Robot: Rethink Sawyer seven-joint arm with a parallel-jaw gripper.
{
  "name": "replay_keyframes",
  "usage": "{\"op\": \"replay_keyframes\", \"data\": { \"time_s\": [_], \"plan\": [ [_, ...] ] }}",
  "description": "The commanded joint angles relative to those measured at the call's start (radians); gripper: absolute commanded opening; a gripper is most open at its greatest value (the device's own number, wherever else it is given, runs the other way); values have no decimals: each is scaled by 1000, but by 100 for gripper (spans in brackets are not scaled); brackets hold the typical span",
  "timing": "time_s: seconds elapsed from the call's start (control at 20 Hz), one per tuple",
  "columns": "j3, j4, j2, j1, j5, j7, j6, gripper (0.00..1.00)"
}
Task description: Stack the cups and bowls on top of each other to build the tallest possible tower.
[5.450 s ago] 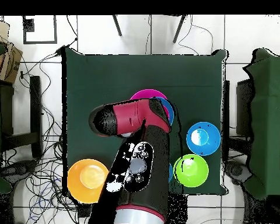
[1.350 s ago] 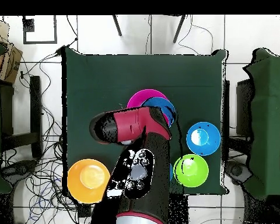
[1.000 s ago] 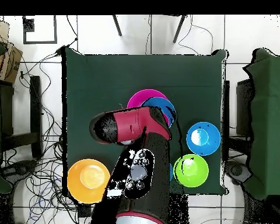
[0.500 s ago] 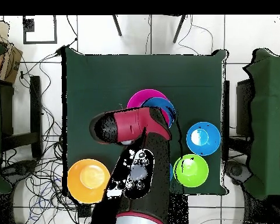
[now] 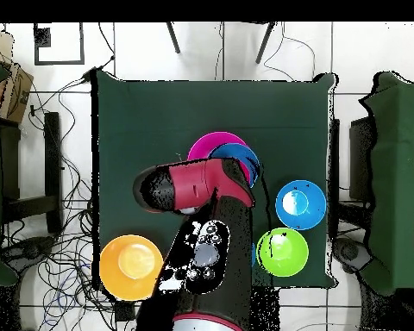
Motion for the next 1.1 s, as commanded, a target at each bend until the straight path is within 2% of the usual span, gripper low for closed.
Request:
{"op": "replay_keyframes", "data": {
  "time_s": [0.05,0.25,0.4,0.7,1.0,1.1],
  "plan": [
    [100,51,7,-7,-47,-15,-78,100],
    [67,55,-47,33,-42,4,-14,100],
    [41,39,-125,67,-33,-27,112,100],
    [41,13,-196,68,-14,-88,254,100],
    [58,3,-223,62,-18,-86,309,100],
    [75,21,-223,58,0,-56,283,100]
  ]
}}
